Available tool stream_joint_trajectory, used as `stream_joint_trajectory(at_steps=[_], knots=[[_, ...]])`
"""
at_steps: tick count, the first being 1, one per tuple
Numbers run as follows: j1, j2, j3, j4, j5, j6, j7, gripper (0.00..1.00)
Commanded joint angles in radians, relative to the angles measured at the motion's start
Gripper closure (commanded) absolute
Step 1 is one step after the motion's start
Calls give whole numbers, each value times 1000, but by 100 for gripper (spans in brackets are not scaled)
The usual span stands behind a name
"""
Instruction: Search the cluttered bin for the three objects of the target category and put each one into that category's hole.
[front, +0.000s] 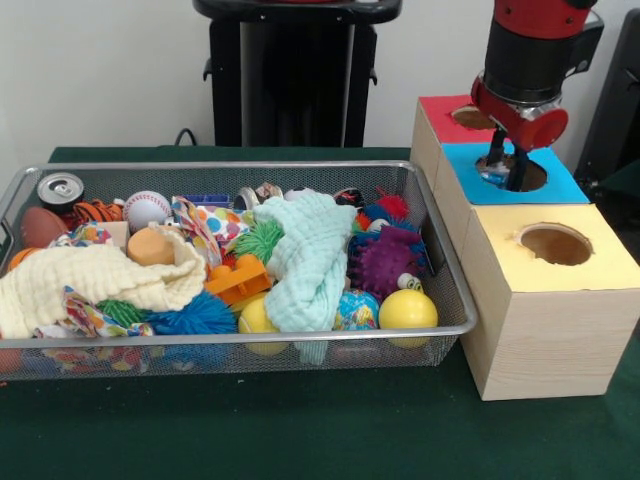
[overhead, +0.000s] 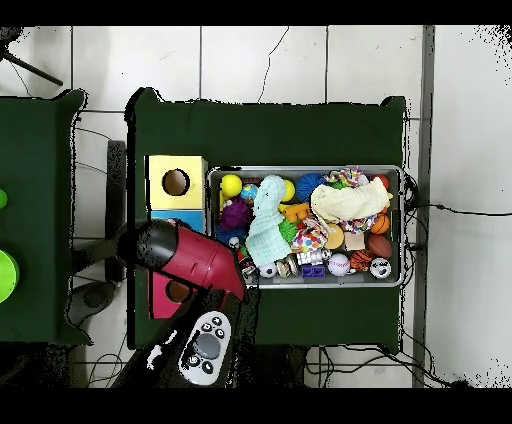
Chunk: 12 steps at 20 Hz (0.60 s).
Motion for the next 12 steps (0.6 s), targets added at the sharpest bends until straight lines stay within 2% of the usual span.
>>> stream_joint_trajectory(at_steps=[1, 12], knots=[[-74, 62, 63, 137, -4, -130, 123, 100], [-170, 71, 142, 209, -34, -293, 79, 100]])
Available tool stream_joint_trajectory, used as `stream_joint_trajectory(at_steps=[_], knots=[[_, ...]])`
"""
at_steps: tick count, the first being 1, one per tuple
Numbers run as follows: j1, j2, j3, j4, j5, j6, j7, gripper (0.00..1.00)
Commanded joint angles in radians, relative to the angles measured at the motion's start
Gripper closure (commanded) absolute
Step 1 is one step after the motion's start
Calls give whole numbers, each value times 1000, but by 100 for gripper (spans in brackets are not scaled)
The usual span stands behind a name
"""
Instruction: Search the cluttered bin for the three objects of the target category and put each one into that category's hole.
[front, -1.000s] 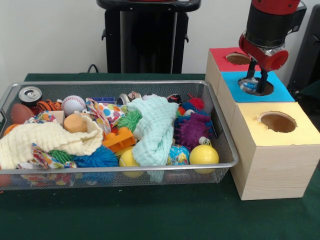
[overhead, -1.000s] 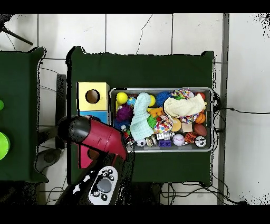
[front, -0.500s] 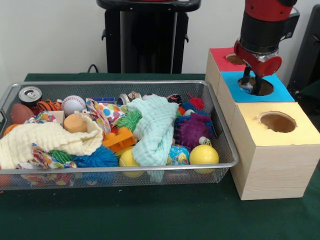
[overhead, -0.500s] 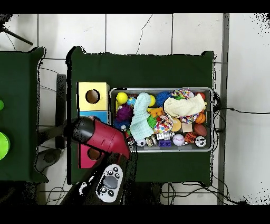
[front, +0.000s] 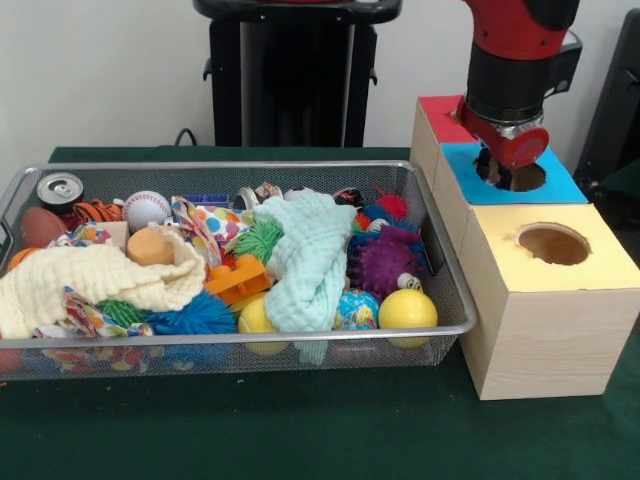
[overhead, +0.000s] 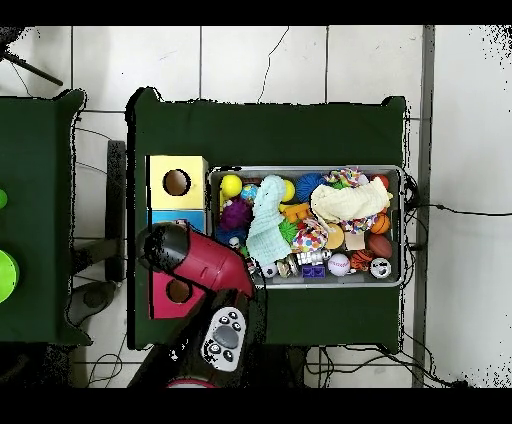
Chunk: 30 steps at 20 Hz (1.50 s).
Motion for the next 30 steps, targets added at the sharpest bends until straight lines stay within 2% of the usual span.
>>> stream_joint_trajectory(at_steps=[1, 5, 9, 10, 14, 16, 24, 26, 30], knots=[[-108, 69, 68, 161, -39, -196, 83, 100], [-127, 69, 82, 183, -50, -238, 95, 100], [-88, 65, 46, 161, -51, -190, 119, 100], [-83, 60, 52, 166, -35, -182, 133, 0], [-81, 53, 72, 184, -16, -222, 159, 0], [-57, 59, 55, 175, -11, -221, 178, 0], [42, 49, -34, 129, -5, -107, 231, 0], [63, 28, -64, 116, -15, -51, 231, 0], [106, -51, -167, 89, -73, 130, 232, 0]])
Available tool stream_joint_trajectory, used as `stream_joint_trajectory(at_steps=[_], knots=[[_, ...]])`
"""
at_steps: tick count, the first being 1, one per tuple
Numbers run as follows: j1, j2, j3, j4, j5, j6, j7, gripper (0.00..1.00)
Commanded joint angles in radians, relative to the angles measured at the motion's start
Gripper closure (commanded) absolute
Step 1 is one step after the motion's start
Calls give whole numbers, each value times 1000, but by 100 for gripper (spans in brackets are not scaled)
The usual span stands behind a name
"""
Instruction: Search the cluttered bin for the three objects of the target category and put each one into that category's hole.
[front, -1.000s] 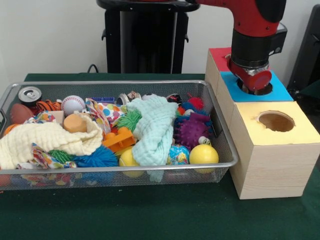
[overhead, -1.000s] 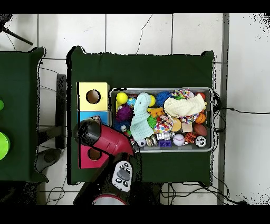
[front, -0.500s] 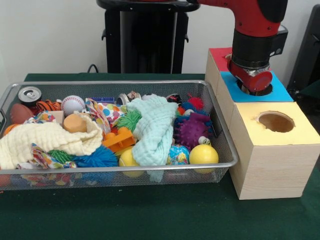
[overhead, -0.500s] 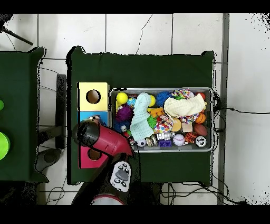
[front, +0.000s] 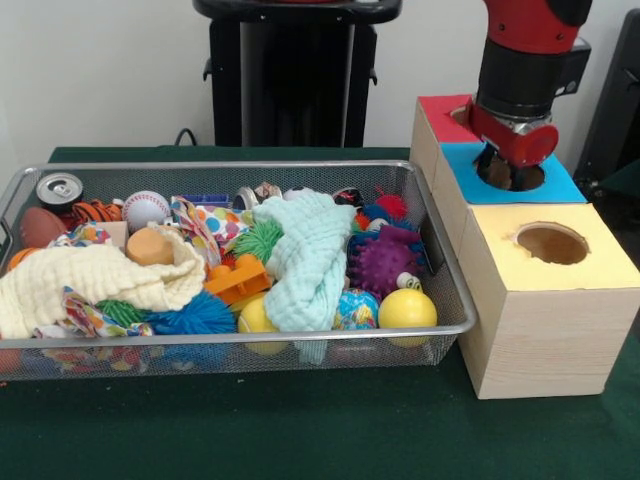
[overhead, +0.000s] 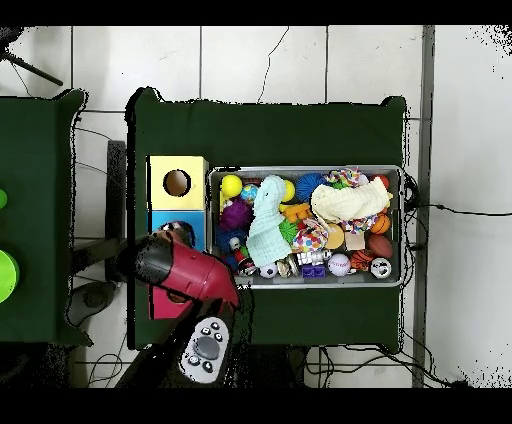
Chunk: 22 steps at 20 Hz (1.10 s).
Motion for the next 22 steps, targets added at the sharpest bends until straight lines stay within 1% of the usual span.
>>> stream_joint_trajectory(at_steps=[1, 3, 4, 5, 8, 11, 14, 18, 19, 20, 22], knots=[[49, -56, -165, 42, -85, 316, 235, 0], [47, -75, -189, 50, -96, 345, 216, 0], [30, -81, -190, 70, -95, 332, 194, 0], [30, -85, -193, 74, -93, 327, 189, 0], [-5, -87, -171, 103, -82, 285, 145, 0], [-25, -89, -156, 117, -79, 258, 123, 0], [-29, -90, -169, 113, -92, 263, 112, 0], [-27, -91, -209, 75, -133, 320, 92, 0], [-28, -89, -211, 70, -139, 318, 89, 0], [-27, -88, -213, 71, -142, 304, 94, 100], [-37, -95, -199, 80, -142, 275, 77, 100]])
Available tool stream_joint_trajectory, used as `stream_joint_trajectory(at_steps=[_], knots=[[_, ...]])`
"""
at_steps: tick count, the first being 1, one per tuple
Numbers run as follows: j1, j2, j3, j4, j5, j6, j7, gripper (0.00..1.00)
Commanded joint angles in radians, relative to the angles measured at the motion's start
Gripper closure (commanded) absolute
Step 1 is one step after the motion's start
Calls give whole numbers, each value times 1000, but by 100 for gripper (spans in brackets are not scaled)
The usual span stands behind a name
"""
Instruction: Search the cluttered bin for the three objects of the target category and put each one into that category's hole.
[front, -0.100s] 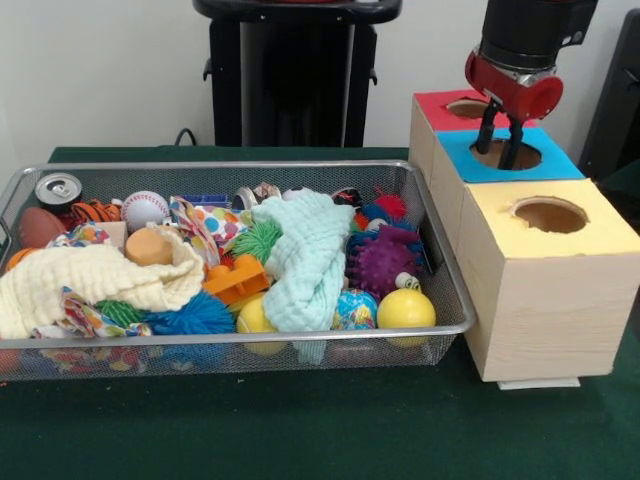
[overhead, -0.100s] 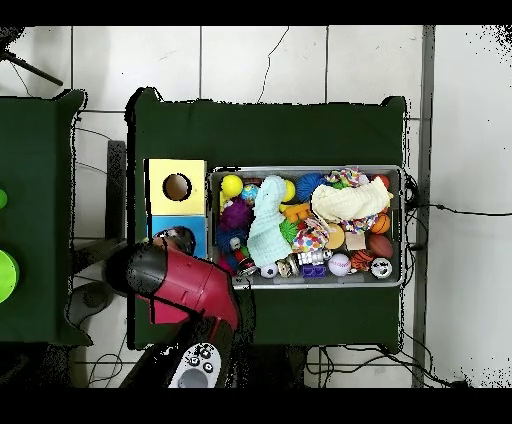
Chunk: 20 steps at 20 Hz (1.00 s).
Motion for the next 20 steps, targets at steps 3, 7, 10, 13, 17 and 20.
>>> stream_joint_trajectory(at_steps=[3, 7, 10, 13, 17, 20], knots=[[-106, -38, -74, 92, -104, 92, 59, 100], [-125, -52, -44, 114, -104, 61, 77, 100], [-138, -66, -33, 125, -117, 40, 81, 100], [-125, -85, -54, 112, -142, 90, 85, 100], [-91, -208, -207, 14, -291, 322, -8, 100], [-100, -298, -252, -29, -392, 354, -113, 100]])
